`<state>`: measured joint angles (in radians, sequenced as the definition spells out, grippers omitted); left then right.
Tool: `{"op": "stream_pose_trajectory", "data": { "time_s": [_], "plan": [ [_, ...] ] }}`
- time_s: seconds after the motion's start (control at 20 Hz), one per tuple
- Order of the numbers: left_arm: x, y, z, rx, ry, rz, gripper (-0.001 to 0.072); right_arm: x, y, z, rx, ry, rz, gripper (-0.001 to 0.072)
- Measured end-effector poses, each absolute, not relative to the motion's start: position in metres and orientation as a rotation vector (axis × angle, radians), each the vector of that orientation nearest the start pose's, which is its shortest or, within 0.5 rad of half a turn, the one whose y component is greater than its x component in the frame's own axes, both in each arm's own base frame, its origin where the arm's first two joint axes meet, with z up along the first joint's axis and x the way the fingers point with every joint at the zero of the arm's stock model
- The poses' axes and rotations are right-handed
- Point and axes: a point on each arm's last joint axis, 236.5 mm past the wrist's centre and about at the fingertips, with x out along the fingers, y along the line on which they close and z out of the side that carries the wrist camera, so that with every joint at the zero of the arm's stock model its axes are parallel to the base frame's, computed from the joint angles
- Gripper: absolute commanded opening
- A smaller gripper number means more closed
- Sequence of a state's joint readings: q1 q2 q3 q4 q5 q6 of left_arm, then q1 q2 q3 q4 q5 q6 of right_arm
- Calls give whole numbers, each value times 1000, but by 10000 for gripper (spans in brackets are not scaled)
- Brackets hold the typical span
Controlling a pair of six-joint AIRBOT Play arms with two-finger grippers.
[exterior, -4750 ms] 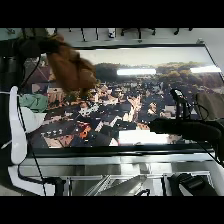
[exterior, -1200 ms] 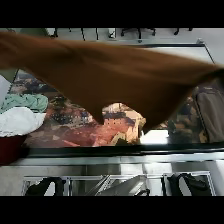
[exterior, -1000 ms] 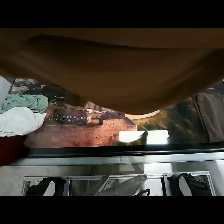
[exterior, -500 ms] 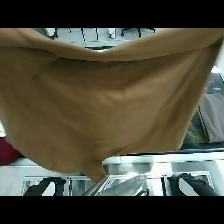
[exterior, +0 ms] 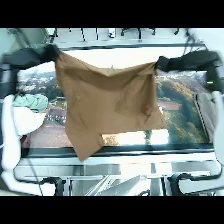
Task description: Fold the shirts.
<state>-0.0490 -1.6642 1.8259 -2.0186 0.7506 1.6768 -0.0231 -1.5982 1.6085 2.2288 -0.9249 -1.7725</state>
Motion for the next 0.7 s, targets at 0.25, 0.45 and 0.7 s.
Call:
{"op": "stream_pose_trajectory", "data": {
  "time_s": [0.25, 0.45, 0.7],
  "plan": [
    [643, -135, 81, -257, 689, -311, 525, 567, 102, 3, 500, 952, 293, 371],
    [635, -124, 66, -269, 773, -302, 669, 561, 82, -2, 527, 991, 275, 445],
    [571, -41, 53, -340, 1039, -221, 669, 509, 3, 8, 522, 1124, 224, 438]
  ]
}}
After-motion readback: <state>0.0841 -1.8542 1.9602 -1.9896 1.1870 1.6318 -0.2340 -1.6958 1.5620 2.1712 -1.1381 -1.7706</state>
